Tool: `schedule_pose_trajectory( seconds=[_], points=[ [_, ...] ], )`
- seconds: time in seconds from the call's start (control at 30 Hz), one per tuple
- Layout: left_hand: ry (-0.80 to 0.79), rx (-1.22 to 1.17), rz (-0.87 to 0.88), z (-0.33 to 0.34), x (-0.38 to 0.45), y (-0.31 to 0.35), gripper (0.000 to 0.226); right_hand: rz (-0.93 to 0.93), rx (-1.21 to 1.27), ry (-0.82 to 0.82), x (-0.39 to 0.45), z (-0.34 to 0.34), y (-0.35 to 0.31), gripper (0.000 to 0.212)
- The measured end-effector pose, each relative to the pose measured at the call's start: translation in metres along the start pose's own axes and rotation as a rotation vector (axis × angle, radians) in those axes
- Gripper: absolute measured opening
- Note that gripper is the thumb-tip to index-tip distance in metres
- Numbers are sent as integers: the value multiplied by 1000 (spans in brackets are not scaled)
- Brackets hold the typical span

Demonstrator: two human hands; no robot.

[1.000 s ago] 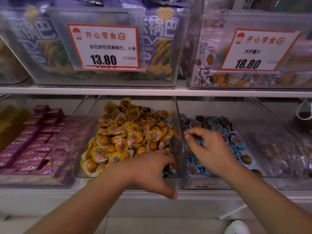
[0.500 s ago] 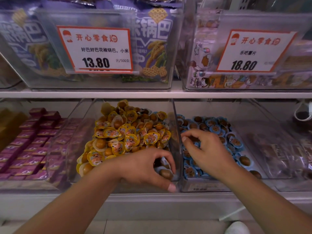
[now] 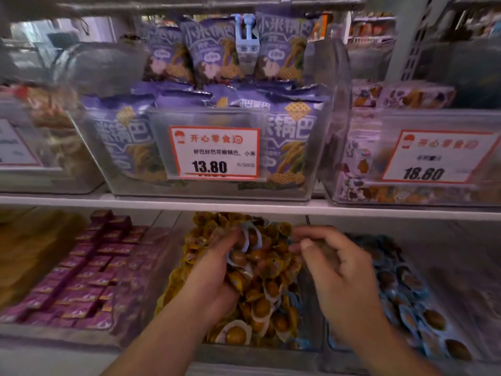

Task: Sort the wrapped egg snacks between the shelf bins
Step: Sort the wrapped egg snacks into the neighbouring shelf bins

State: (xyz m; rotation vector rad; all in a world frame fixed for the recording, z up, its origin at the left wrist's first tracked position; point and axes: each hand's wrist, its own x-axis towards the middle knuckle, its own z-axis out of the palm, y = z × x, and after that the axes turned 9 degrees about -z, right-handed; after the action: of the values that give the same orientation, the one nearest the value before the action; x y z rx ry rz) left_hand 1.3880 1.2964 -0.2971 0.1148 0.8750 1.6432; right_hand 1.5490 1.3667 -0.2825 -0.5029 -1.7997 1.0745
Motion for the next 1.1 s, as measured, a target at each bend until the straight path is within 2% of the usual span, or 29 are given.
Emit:
schedule_pose_trajectory(
  seconds=[0.07, 0.17, 0.27, 0.37, 0.5, 0.63, 0.7, 0.77, 0.83, 0.9, 1.0, 1.1],
  points=[
    [20, 18, 75, -1, 0, -1, 33, 126, 68, -95, -3, 24, -2, 16],
    [28, 51, 173, -4, -1, 3, 43, 416, 227, -10, 0, 52, 3, 21],
    [11, 27, 229, -6, 0, 1, 50, 803, 577, 98, 3, 66, 11, 24],
    [60, 31, 295, -10, 2, -1, 49, 955, 867, 40, 3, 71, 11, 29],
    [79, 100, 326, -16, 5, 3, 40, 964, 932, -28, 4, 75, 16, 30],
    [37, 141, 355, -21, 4, 7, 33, 860, 768, -16, 6, 72, 20, 26],
    [66, 232, 407, -24, 3, 6, 36, 733, 529, 4, 9, 68, 22, 30],
    [102, 366, 472, -27, 1, 5, 35, 510, 154, -69, 12, 63, 21, 35],
    [121, 541, 558, -29, -2, 4, 33, 361, 3, -53, 14, 56, 21, 35],
    [102, 736, 644, -30, -6, 1, 31, 466, 236, -24, 13, 52, 17, 29],
    [57, 1015, 703, -25, -14, -11, 35, 756, 858, -114, 6, 47, 6, 32],
    [61, 1292, 816, -15, -21, -21, 46, 774, 1081, -25, 3, 38, 1, 39]
  ],
)
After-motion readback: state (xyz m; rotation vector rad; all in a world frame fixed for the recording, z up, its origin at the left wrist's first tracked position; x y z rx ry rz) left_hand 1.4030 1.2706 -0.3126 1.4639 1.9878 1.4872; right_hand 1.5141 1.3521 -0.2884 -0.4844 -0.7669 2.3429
